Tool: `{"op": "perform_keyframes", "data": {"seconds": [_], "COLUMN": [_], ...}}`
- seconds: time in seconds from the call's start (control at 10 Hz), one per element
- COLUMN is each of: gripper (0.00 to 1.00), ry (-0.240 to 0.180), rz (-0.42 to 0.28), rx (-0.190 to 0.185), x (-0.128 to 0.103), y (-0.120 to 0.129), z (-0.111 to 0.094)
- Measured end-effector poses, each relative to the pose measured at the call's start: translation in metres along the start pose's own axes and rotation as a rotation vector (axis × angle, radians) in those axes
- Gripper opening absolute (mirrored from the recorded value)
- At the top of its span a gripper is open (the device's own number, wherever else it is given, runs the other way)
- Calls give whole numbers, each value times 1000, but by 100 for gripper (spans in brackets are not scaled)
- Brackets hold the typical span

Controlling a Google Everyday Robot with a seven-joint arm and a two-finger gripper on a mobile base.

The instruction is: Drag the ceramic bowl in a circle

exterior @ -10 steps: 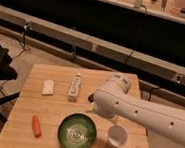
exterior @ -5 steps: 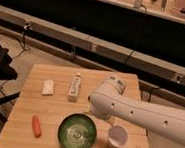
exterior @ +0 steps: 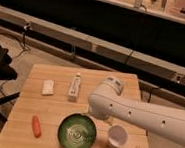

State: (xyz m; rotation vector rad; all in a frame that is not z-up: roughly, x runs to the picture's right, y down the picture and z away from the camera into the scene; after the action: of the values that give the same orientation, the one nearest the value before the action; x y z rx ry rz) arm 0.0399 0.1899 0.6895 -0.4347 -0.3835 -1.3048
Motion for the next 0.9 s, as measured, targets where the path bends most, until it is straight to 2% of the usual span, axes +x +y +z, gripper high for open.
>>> {"op": "perform_keyframes", "data": {"seconds": [0.2,0.3,0.6,0.7,0.9], "gripper": [80,80,80,80,80], "ry": [6,-4,-70,-111,-237], "rz": [-44,-66,-72,-62,-18], "rx": [1,3,-8,-14,-62], "x": [0,0,-2,-5,-12], "y": [-12,-17,-15,-15,-11], "z": [11,19,52,67,98]}}
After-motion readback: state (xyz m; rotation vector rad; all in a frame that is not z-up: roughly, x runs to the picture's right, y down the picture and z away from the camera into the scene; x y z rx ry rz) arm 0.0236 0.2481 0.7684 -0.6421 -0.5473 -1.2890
